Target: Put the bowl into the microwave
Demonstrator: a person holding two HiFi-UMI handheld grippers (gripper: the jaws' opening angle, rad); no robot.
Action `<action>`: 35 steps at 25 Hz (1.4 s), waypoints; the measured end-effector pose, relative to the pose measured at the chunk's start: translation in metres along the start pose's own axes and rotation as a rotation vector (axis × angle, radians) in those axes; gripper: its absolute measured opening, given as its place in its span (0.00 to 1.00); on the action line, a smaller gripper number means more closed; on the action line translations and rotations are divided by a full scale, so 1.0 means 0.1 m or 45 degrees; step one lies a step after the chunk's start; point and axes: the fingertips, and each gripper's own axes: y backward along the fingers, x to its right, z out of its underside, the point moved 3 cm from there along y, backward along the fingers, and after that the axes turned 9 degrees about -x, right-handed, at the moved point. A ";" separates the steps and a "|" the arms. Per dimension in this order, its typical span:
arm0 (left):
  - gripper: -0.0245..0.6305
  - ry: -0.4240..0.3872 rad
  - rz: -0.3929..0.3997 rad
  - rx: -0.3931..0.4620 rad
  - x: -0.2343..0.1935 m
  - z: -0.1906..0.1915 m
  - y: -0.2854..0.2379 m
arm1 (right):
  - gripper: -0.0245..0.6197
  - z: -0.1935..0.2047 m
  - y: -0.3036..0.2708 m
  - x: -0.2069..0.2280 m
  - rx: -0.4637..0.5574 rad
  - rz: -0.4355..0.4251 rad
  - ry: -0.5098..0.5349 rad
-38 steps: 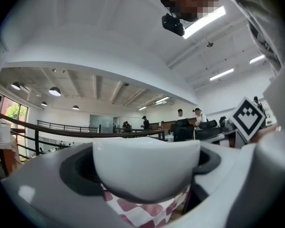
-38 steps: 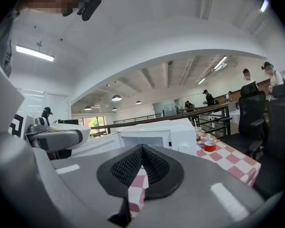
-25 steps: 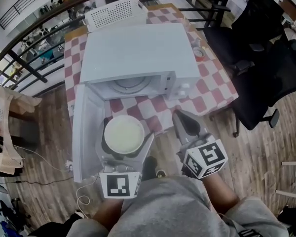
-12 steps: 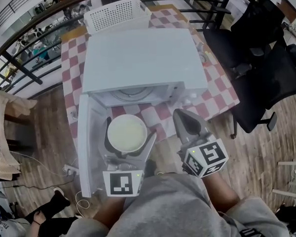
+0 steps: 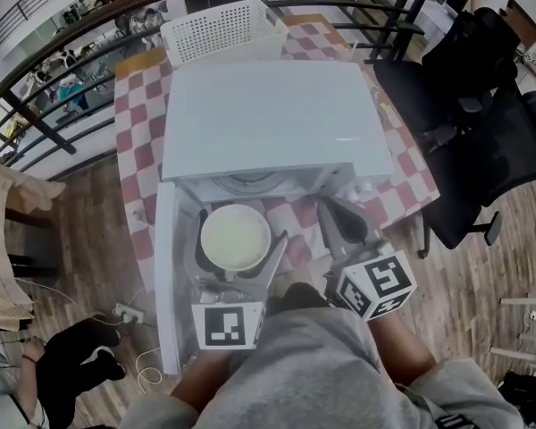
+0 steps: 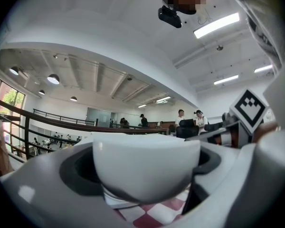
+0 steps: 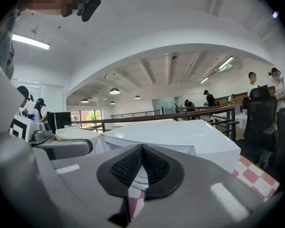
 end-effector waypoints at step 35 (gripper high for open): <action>0.85 -0.032 -0.197 -0.500 -0.59 1.46 -1.92 | 0.03 0.18 -0.38 0.03 -0.106 -0.113 0.013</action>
